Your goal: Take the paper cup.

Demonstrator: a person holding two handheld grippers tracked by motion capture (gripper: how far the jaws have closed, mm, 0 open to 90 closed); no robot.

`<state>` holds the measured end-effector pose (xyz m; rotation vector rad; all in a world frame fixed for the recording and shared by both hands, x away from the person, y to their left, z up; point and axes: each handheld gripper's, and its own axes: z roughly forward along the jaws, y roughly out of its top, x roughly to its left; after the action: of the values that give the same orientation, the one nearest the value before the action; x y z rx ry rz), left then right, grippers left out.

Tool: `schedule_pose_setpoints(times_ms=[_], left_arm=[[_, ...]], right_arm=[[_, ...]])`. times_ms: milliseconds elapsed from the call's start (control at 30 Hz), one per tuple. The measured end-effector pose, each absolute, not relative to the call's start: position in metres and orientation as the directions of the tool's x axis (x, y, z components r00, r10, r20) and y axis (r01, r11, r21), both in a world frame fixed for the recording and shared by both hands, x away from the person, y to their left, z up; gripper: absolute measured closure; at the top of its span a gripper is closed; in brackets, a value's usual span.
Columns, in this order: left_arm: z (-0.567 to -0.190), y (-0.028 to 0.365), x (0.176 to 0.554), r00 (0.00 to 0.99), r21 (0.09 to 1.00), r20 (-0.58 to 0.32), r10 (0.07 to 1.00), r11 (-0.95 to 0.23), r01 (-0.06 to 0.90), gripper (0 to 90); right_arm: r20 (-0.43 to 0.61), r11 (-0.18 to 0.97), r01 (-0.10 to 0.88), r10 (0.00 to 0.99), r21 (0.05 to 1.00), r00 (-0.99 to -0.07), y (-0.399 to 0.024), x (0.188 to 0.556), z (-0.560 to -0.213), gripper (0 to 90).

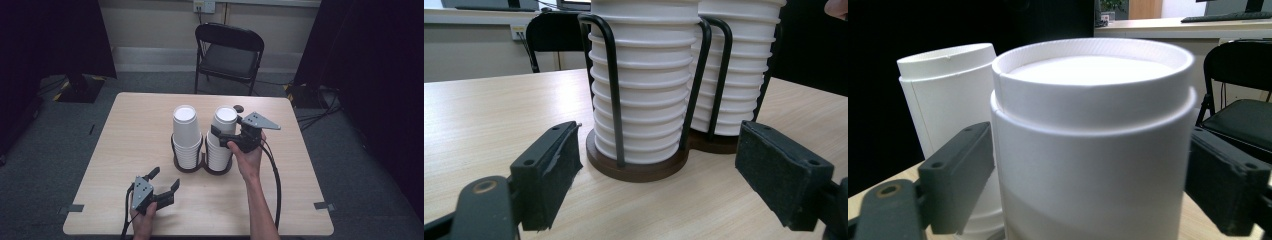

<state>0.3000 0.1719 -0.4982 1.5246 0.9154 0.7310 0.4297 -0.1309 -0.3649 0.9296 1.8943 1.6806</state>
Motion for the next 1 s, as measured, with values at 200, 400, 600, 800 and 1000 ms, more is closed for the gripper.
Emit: schedule_pose_setpoints(times_ms=[200,400,600,800,1000], left_arm=[[-0.498,0.172,0.300,0.502,0.988,-0.040,0.864,-0.042,0.150,17.9],[-0.498,0.172,0.300,0.503,0.988,-0.036,0.863,-0.045,0.148,17.9],[-0.498,0.172,0.300,0.504,0.988,-0.038,0.863,-0.043,0.148,17.9],[-0.498,0.172,0.300,0.504,0.988,-0.038,0.863,-0.043,0.148,17.9],[-0.498,0.172,0.300,0.503,0.988,-0.034,0.864,-0.046,0.146,17.9]], right_arm=[[0.124,0.041,0.221,0.721,0.974,-0.682,-0.130,0.435,-0.371,12.1],[0.117,0.056,0.230,0.728,0.972,-0.675,-0.128,0.436,-0.378,12.1],[0.112,0.088,0.260,0.738,0.962,-0.666,-0.124,0.441,-0.388,11.0],[0.096,0.105,0.259,0.748,0.960,-0.656,-0.122,0.439,-0.391,10.5],[0.086,0.115,0.264,0.760,0.958,-0.644,-0.119,0.438,-0.393,10.4]])
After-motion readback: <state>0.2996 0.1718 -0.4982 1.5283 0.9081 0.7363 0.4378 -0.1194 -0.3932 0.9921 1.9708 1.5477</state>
